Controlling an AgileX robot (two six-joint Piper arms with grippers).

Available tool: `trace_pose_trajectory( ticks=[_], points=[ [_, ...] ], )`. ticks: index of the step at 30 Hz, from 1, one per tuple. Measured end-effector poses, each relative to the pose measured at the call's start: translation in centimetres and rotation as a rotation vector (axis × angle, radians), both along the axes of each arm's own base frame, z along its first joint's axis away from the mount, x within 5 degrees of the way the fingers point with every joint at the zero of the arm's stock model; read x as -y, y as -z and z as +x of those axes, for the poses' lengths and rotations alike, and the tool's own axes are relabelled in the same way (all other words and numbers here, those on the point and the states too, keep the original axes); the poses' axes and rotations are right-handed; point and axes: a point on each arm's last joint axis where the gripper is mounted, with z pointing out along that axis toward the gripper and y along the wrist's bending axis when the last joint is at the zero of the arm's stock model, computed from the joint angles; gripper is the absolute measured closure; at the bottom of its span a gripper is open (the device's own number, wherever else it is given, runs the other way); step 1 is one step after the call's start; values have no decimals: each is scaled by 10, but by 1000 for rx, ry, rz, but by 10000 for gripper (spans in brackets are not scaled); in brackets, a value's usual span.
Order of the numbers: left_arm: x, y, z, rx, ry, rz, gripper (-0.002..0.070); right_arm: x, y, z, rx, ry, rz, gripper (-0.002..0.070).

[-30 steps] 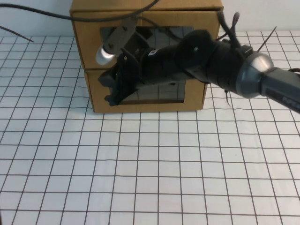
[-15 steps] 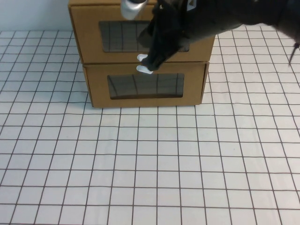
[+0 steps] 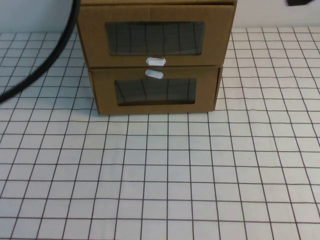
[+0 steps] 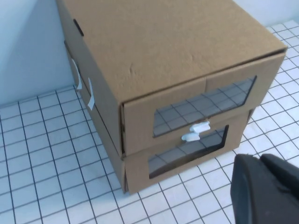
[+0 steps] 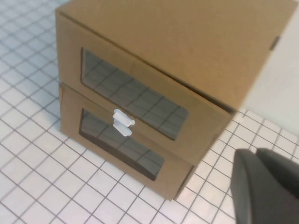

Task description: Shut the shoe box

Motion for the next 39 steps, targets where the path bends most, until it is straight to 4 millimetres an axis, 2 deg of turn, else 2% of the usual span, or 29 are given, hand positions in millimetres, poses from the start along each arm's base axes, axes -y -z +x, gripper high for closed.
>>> trace_pose_trajectory(
  ticks=[4, 7, 9, 11, 15, 18, 21, 25, 33, 39],
  points=[
    [-10, 16, -37, 41, -22, -33, 680, 39, -2, -50, 52, 49, 101, 689],
    [-18, 32, -67, 72, -40, -70, 680, 67, 9, -89, 108, 64, 167, 689],
    [-23, 44, -84, 83, -47, -84, 680, 87, 24, -117, 153, 68, 202, 689],
    [-27, 58, -102, 93, -49, -91, 680, 102, 40, -135, 174, 87, 243, 689],
    [-33, 91, -125, 72, -51, -89, 680, 122, 82, -158, 173, 135, 276, 690],
    [-36, 114, -138, 60, -52, -87, 680, 127, 113, -164, 147, 145, 263, 689],
    [-40, 131, -151, 67, -54, -94, 680, 125, 142, -161, 95, 151, 225, 689],
    [-45, 146, -171, 97, -66, -139, 680, 121, 164, -156, 42, 155, 182, 689],
    [-53, 154, -203, 229, -67, -195, 680, 120, 166, -155, 48, 150, 184, 689],
    [-53, 158, -201, 240, -75, -196, 680, 120, 166, -155, 47, 149, 186, 689]
  ],
)
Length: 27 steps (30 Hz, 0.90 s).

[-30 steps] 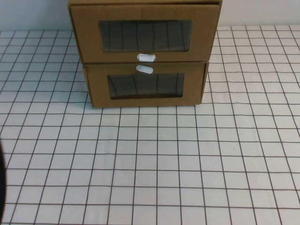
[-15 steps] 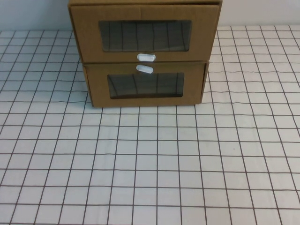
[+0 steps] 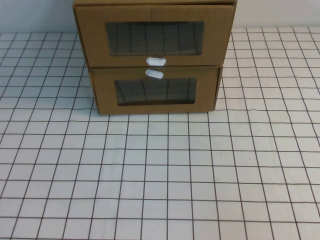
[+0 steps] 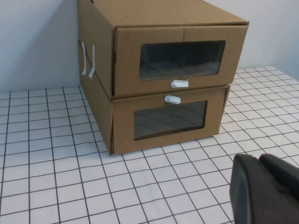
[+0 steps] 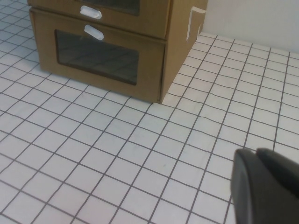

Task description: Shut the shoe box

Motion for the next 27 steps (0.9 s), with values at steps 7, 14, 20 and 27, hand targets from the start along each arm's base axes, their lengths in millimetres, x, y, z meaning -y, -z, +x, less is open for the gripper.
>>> trace_pose_trajectory(
  ticks=[7, 14, 20, 27],
  points=[
    [0, 0, 1, 7, -2, -6, 680, 0, 0, 0, -1, -1, 1, 690],
    [0, 0, 1, 10, -2, -7, 680, 0, 0, 0, -1, -1, 1, 689],
    [0, 0, 1, 10, -2, -7, 680, 0, 0, 0, -1, -1, 1, 689],
    [0, 0, 1, 10, -2, -7, 680, 0, 0, 0, -1, -1, 1, 689]
  ],
)
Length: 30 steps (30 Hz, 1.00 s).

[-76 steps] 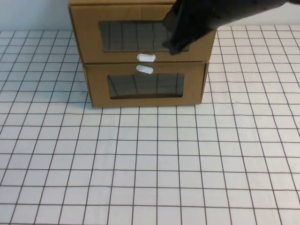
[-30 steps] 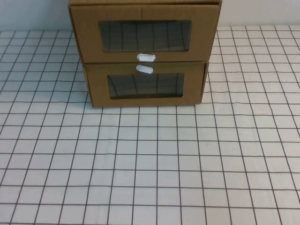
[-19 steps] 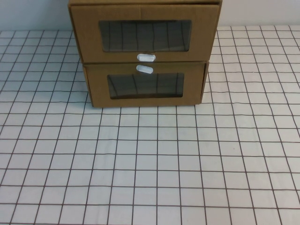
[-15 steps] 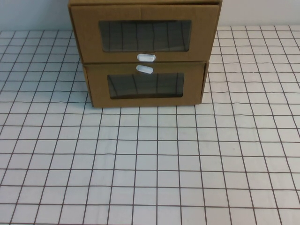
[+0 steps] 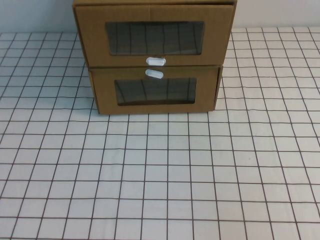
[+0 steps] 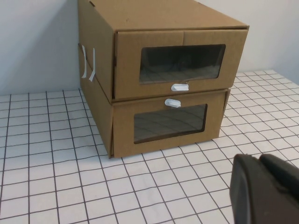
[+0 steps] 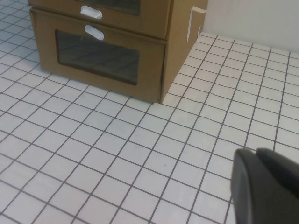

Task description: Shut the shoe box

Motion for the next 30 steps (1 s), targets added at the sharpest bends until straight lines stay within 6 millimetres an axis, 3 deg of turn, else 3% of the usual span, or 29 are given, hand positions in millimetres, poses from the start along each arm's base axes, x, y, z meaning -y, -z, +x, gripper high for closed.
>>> trace_pose_trajectory(
  ticks=[6, 12, 19, 23, 30],
  points=[
    [0, -4, 6, 79, -19, -30, 680, 0, 0, 0, 0, 0, 0, 689],
    [0, 18, 41, 231, -104, -3, 680, 0, 0, 0, 0, 0, 0, 689],
    [5, 90, 78, 174, -144, 123, 680, 0, 0, 0, -1, -1, 2, 689],
    [5, 136, 82, 89, -139, 164, 680, 0, 0, 0, -2, 0, 3, 689],
    [5, 191, 83, -30, -143, 132, 680, 0, 0, 0, -2, 0, 3, 689]
  ],
)
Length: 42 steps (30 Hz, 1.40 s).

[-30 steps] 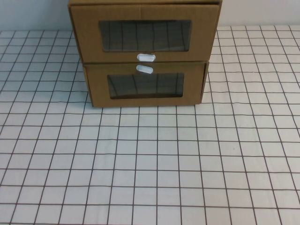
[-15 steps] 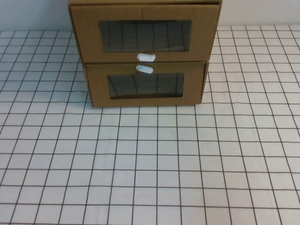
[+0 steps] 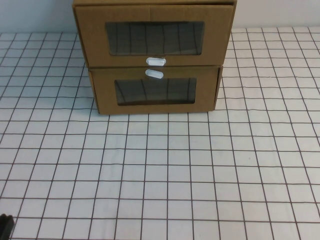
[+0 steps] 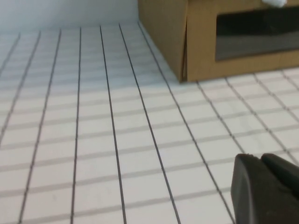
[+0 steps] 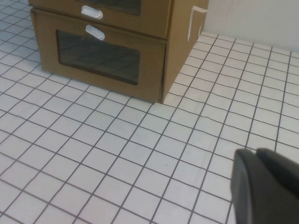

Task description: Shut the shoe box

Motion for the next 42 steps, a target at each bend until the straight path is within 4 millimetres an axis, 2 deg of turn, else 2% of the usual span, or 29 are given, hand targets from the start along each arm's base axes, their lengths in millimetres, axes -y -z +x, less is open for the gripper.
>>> trace_pose_trajectory(
  ticks=[5, 33, 36, 42],
  points=[
    [0, 14, 0, -68, -7, -4, 680, 0, 0, 0, -1, -1, 2, 689],
    [0, 14, 0, -72, -7, -3, 680, 0, 0, 0, -1, -2, 4, 689],
    [0, 14, 0, -72, -7, -3, 680, 4, 0, -3, 7, 43, 22, 689],
    [0, 14, 0, -72, -7, -3, 680, 18, -1, -20, 61, 241, 68, 689]
  ],
)
